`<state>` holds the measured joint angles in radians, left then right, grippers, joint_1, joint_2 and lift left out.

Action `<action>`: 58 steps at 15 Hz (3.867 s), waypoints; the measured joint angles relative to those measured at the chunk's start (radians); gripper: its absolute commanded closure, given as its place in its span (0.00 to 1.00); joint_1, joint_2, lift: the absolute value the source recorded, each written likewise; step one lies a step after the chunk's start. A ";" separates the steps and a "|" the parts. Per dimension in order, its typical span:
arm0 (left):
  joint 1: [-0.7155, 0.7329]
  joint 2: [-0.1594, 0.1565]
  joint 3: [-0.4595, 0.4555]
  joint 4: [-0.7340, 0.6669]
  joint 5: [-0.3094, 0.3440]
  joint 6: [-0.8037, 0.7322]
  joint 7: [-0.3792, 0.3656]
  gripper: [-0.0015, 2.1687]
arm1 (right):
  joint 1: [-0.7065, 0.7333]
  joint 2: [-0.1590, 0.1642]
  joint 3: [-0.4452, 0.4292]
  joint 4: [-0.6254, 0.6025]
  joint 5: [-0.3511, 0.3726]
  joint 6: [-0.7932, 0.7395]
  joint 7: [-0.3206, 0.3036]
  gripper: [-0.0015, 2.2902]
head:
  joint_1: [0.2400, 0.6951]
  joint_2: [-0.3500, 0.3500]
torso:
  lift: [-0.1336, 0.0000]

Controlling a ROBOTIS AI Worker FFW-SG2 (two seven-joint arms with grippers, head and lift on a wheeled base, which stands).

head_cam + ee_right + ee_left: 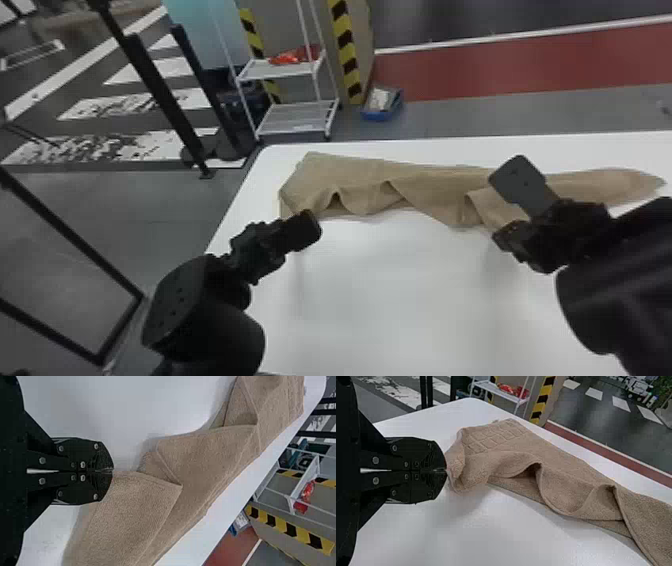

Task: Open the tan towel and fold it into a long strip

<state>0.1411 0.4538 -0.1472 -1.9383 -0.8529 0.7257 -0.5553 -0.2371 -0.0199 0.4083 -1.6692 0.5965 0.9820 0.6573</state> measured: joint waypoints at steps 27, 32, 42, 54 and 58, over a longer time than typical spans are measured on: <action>0.110 0.061 0.071 -0.318 -0.096 0.059 -0.507 0.95 | 0.410 -0.316 -0.878 -0.486 -0.248 0.014 0.370 0.62 | 1.00 0.29 | 0.07; 0.040 0.051 0.037 -0.287 -0.098 0.062 -0.492 0.95 | 0.334 -0.319 -0.855 -0.430 -0.236 0.022 0.359 0.62 | 1.00 0.27 | 0.07; -0.289 -0.002 -0.094 0.035 -0.077 0.059 -0.516 0.99 | 0.112 -0.350 -0.734 -0.221 -0.173 0.079 0.345 0.62 | 1.00 0.29 | 0.07; -0.657 -0.109 -0.185 0.553 0.004 -0.073 -0.358 0.99 | -0.169 -0.348 -0.611 0.116 -0.091 0.093 0.317 0.62 | 0.97 0.31 | 0.07; -0.748 -0.137 -0.224 0.722 0.010 -0.113 -0.325 0.99 | -0.247 -0.342 -0.575 0.233 -0.074 0.091 0.315 0.62 | 0.96 0.32 | 0.07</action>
<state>-0.6070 0.3171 -0.3716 -1.2166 -0.8434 0.6128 -0.8799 -0.4841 -0.3620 -0.1667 -1.4364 0.5224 1.0726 0.9725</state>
